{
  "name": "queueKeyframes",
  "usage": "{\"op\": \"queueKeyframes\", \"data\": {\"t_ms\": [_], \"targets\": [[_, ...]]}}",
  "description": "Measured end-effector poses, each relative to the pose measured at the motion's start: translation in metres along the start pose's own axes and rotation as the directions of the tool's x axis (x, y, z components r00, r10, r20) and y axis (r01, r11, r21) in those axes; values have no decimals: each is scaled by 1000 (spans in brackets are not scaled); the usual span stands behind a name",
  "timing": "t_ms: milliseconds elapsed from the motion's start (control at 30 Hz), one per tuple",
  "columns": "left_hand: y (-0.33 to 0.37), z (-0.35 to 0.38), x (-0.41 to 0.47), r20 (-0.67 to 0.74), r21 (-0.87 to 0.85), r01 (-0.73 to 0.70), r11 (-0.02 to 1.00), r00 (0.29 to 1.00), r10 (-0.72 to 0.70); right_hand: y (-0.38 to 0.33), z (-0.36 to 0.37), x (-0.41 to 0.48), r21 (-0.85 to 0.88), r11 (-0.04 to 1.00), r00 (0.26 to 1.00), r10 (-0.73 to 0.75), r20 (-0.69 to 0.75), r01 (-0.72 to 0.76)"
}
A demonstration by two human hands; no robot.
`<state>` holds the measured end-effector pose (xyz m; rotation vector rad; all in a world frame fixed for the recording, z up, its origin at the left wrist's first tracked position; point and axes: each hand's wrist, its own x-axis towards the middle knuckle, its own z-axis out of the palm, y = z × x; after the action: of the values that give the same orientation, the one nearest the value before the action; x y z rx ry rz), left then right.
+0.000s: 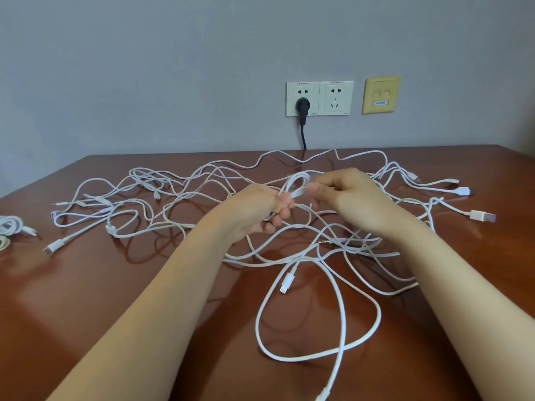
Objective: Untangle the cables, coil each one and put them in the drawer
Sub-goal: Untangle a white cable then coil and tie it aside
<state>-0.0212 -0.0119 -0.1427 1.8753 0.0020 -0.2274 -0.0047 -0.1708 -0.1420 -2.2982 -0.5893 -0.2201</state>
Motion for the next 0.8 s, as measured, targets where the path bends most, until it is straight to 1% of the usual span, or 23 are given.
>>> {"op": "queueKeyframes", "data": {"t_ms": [67,133,200,300,400,467,533,600,700,767,800], "targets": [[-2,2,-1,-13,130,11,991,1000,-10,-1,2,-1,-133,988,996,-84,-2,83],[-4,3,-2,14,266,8,964,1000,-13,-3,4,-1,-246,952,982,-186,10,183],[-5,4,-2,51,387,-23,922,999,4,-6,5,-2,-296,916,960,-279,10,269],[-3,9,-2,97,474,-108,874,993,70,-4,4,-1,-289,912,948,-315,-43,290],[-2,12,-3,117,532,-191,825,981,152,0,4,2,-181,952,956,-271,-111,248],[-4,10,-2,148,522,-224,823,974,171,1,3,2,-95,972,961,-229,-153,216],[-4,9,-4,193,534,-255,806,965,178,-1,1,1,26,984,968,-169,-184,176],[-4,10,-5,227,541,-289,790,954,193,-1,-5,1,183,975,985,-96,-145,122],[-2,15,-7,248,448,-322,834,941,230,5,-10,1,385,923,1000,-11,-23,19],[0,17,-7,216,385,-345,856,935,280,10,-11,4,465,885,1000,23,-12,-14],[1,17,-7,188,358,-362,861,931,313,12,-10,5,468,883,999,30,-24,-15]]}}
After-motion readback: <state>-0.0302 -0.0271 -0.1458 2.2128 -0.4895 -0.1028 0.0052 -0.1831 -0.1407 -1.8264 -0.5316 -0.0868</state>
